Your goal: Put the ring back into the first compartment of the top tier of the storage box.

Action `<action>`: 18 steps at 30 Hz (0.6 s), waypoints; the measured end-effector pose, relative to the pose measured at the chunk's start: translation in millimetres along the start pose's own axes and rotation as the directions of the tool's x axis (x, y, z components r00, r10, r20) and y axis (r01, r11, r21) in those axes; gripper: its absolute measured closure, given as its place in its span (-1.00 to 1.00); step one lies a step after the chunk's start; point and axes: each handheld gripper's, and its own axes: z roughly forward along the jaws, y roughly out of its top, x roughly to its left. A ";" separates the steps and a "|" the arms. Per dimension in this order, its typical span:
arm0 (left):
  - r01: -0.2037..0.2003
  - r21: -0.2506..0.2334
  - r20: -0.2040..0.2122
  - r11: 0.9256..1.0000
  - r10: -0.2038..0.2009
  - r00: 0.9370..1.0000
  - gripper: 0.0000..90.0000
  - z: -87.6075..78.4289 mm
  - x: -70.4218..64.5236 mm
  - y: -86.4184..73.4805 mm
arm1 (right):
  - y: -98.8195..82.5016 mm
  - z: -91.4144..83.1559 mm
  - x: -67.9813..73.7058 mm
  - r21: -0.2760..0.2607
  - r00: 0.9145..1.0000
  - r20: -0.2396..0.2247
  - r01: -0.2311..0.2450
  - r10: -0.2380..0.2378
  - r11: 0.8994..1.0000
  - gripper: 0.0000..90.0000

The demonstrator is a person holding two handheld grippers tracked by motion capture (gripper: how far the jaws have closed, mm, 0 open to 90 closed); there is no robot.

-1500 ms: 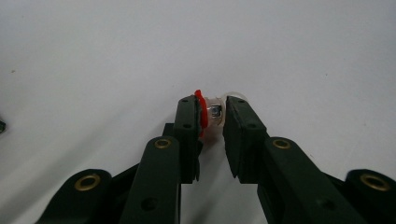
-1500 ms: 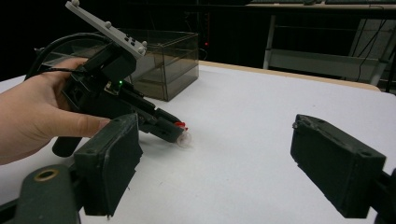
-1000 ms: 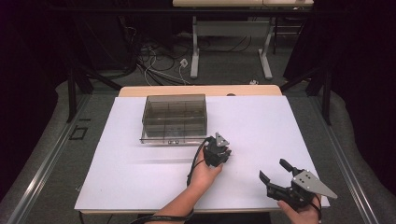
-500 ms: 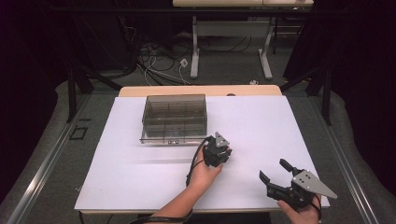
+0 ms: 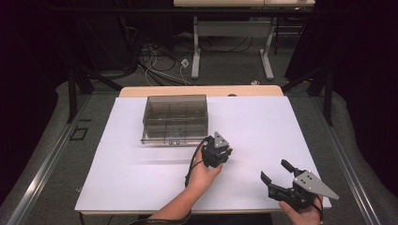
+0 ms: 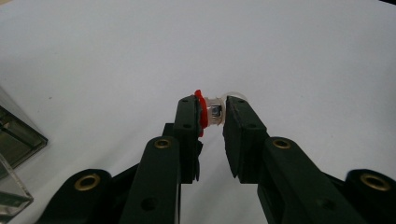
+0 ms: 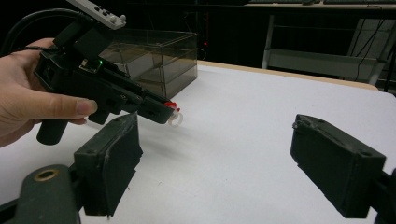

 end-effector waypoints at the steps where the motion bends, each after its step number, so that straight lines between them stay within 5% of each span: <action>1: -0.004 0.004 0.002 1.000 0.004 1.000 0.68 -1.2 0.3 0.6 | 0.0 0.0 0.0 0.000 1.000 0.000 0.000 0.000 1.000 -0.66; 18: -0.004 -0.081 0.021 0.997 0.005 1.000 0.67 -21.1 -2.7 12.6 | 0.0 -0.1 0.2 0.000 1.000 -0.001 0.003 -0.003 1.000 -0.66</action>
